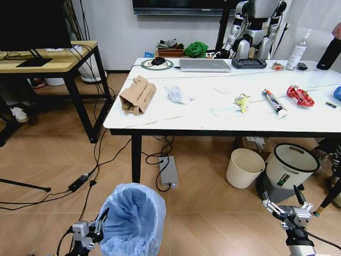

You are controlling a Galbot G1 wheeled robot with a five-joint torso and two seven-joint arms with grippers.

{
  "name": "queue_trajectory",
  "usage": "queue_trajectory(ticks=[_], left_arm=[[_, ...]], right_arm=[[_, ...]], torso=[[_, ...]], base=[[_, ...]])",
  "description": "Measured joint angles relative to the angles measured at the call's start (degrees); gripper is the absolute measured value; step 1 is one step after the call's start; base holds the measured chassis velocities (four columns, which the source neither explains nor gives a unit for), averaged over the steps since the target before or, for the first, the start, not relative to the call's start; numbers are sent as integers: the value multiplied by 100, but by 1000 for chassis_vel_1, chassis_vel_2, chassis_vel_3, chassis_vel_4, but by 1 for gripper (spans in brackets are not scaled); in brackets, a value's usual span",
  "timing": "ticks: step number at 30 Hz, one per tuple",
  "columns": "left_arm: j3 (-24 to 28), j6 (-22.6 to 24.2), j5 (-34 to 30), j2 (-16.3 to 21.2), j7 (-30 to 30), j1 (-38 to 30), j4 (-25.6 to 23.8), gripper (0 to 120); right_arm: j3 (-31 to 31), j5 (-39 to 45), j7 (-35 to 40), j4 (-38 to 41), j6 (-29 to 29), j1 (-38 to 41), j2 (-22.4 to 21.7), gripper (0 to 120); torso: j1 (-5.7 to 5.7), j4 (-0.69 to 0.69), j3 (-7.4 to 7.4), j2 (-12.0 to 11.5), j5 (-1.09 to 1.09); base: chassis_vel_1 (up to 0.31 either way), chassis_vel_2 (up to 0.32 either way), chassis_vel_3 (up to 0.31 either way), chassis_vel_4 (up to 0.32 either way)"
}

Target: Pick up the trash bin and place the trash from the table into it.

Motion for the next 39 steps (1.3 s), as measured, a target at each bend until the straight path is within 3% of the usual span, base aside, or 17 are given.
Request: queue_trajectory(ticks=[22,39], left_arm=[[137,52,23,-151,-18,-105,2,0],[105,26,35,-54,22,-59,-4,0]], right_arm=[[-71,-55,-15,-112,-47,28,0,100],[-91,-97,-27,-57,-6,-31,0,100]], torso=[[197,0,325,521,-1],[362,0,576,938,-1]], base=[[0,0,0,0],[0,0,0,0]])
